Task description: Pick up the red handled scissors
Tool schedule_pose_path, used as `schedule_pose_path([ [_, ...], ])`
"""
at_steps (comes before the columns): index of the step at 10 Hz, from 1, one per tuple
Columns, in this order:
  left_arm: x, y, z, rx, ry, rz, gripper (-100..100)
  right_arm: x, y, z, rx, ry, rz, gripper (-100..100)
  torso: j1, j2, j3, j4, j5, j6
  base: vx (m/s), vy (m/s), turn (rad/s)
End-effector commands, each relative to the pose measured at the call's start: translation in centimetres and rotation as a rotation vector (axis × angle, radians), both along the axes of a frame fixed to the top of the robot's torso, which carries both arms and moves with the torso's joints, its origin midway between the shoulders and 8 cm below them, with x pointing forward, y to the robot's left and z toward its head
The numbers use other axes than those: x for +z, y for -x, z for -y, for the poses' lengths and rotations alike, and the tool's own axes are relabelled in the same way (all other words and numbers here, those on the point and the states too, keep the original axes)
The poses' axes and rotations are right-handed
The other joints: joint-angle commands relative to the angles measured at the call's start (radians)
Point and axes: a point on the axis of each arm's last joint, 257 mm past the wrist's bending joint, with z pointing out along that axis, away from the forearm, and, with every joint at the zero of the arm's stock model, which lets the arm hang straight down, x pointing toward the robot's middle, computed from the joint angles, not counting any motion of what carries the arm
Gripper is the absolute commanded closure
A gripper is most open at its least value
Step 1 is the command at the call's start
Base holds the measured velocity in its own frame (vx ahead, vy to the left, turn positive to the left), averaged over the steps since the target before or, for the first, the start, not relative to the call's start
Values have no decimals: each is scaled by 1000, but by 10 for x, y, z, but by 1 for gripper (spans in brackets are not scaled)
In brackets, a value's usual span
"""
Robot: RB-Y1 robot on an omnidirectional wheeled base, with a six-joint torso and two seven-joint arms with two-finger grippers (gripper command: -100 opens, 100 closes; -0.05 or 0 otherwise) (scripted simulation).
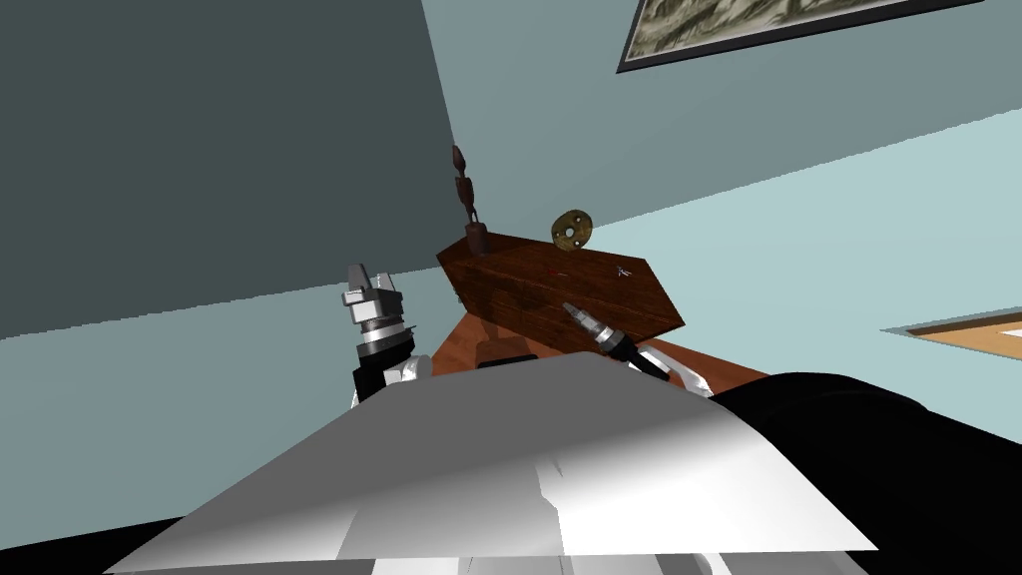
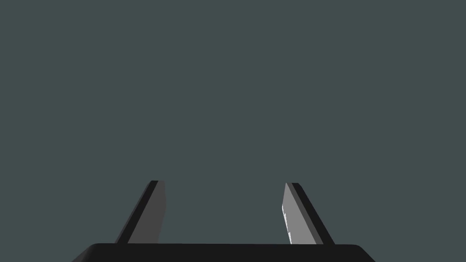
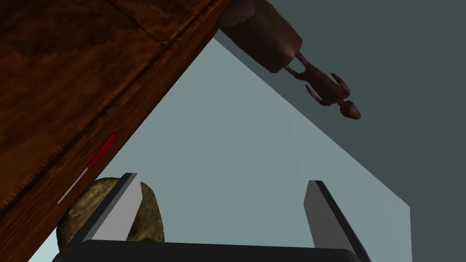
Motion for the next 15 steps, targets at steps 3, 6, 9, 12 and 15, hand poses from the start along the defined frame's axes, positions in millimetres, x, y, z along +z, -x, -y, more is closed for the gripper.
schedule_pose_path([
  [3,0,0,0,0,0,0,0,-38,21,21,49,120,-92,-100,1,0,0,0,0,0,-5,43,76],
  [6,0,0,0,0,0,0,0,-61,37,39,92,213,-156,-100,1,0,0,0,0,0,1,39,58],
  [9,0,0,0,0,0,0,0,-98,71,67,151,334,-260,-100,2,0,0,0,1,1,-2,73,93],
  [12,0,0,0,0,0,0,0,-114,91,95,194,431,-328,-100,0,-1,0,0,0,1,9,49,58],
  [15,0,0,0,0,0,0,0,-126,111,127,238,532,-394,-100,3,-1,-1,0,1,0,8,74,87],
])
